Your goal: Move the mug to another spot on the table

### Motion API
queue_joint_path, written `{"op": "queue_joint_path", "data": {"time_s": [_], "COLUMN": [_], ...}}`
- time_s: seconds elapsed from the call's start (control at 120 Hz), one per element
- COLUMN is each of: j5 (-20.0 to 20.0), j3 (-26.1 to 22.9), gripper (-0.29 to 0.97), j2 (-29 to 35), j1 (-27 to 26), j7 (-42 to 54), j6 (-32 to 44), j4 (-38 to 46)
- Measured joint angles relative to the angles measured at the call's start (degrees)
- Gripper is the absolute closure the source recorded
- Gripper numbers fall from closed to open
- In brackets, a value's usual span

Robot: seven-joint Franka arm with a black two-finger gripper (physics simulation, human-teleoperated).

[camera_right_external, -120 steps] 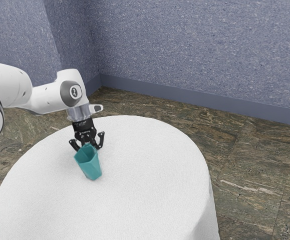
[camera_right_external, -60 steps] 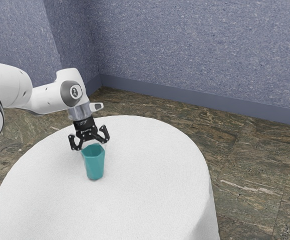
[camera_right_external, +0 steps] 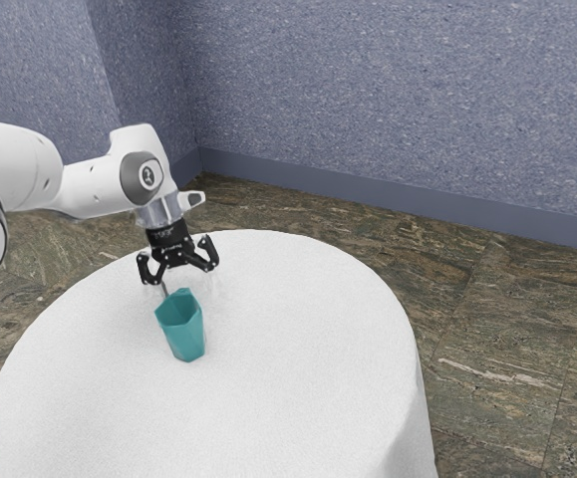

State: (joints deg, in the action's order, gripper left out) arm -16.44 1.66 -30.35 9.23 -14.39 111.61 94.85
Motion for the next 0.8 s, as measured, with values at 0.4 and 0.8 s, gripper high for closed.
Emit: {"op": "queue_joint_path", "data": {"time_s": [0.4,0.8], "j5": [10.58,18.41], "j3": [0.0,-0.37], "gripper": [0.0,0.0], "j2": [8.15,20.89], "j1": [-1.71,-4.21], "j7": [2.14,5.37], "j6": [4.98,-1.99], "j4": [0.96,1.69]}}
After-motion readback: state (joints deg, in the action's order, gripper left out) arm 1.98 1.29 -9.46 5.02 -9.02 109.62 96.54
